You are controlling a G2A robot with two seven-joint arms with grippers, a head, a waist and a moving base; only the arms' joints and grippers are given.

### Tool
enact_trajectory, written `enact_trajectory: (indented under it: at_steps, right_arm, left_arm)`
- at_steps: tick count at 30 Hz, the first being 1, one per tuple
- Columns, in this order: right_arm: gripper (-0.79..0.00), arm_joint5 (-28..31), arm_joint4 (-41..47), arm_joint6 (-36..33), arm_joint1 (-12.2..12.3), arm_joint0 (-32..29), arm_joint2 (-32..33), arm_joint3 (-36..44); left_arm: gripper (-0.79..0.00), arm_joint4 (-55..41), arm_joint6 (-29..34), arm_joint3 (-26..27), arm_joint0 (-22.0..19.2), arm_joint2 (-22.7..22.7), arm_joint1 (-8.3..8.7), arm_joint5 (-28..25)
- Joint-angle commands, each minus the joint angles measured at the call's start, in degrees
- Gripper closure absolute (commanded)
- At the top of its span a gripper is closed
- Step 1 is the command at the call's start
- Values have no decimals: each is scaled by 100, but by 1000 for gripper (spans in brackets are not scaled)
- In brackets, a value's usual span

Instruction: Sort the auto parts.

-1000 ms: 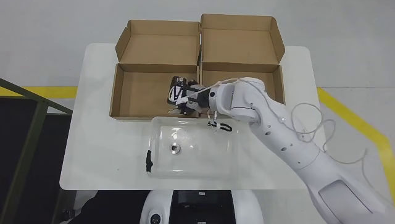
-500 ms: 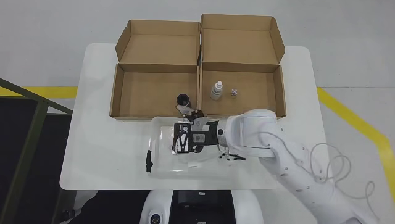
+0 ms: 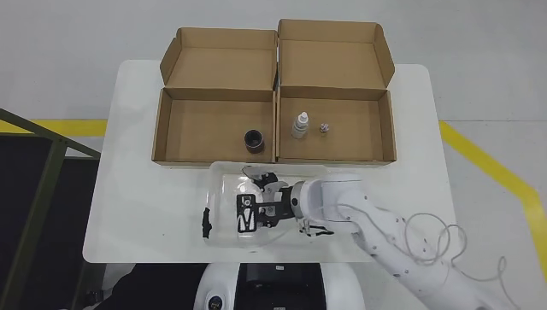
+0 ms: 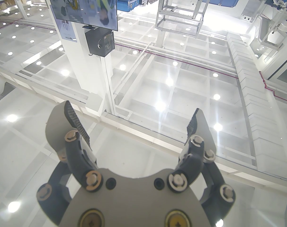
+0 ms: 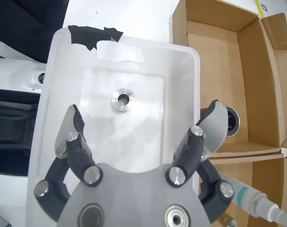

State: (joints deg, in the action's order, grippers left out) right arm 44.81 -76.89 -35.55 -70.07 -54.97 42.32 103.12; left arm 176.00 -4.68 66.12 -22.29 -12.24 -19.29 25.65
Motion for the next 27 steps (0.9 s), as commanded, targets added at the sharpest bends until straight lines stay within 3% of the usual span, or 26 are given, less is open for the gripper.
enact_trajectory:
  at_steps: [1,14,27]
  right_arm:
    - [-779,-20,-73,43,-17,20,-69,-72]
    - [-717,-69,-333,200,-143,180,-444,-552]
    - [-570,-57,-175,274,-320,427,-733,-1162]
  left_arm:
    - [-785,0,0,0,0,0,0,0]
    - [-785,0,0,0,0,0,0,0]
    - [-785,0,0,0,0,0,0,0]
